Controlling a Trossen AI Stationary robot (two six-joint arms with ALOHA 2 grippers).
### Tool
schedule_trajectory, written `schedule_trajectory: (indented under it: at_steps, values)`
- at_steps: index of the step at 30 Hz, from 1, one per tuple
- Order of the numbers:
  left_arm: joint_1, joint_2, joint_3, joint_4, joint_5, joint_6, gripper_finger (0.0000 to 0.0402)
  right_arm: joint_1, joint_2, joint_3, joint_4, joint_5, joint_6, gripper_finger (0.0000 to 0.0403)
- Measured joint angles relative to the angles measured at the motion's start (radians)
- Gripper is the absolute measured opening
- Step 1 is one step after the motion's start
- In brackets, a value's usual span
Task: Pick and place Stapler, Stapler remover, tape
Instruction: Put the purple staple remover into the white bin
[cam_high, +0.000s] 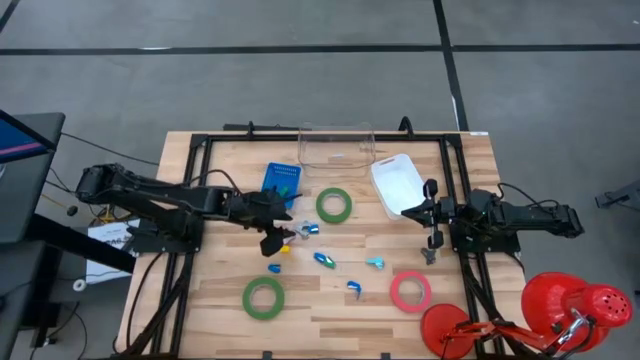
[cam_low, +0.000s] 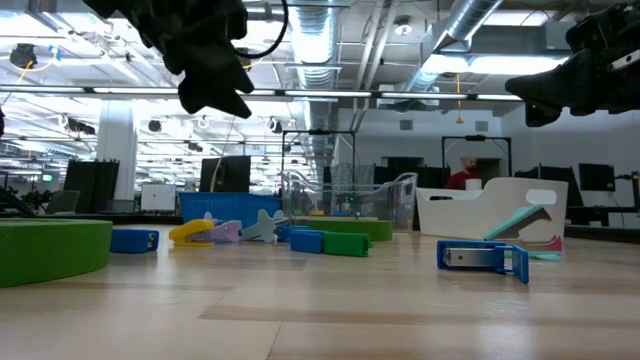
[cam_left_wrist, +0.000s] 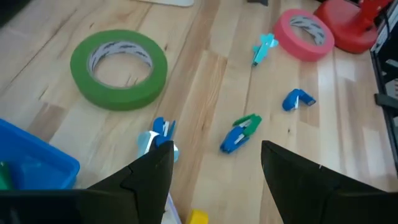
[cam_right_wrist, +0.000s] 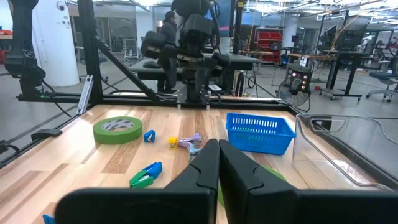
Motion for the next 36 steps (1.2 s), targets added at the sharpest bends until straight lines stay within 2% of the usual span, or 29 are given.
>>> schedule_trajectory:
  at_steps: [11, 19, 27, 36]
  values:
    - [0.035, 0.000, 0.003, -0.143, -0.001, -0.148, 0.0232, 0.000, 0.000, 0.000, 0.000, 0.000, 0.000, 0.0001]
    - [0.068, 0.057, 0.003, -0.172, 0.001, -0.349, 0.0232, 0.000, 0.000, 0.000, 0.000, 0.000, 0.000, 0.0001]
    - [0.088, 0.126, 0.003, -0.177, 0.060, -0.413, 0.0232, 0.000, 0.000, 0.000, 0.000, 0.000, 0.000, 0.0001]
    - [0.088, 0.142, 0.002, -0.229, 0.067, -0.448, 0.0228, 0.000, 0.000, 0.000, 0.000, 0.000, 0.000, 0.0001]
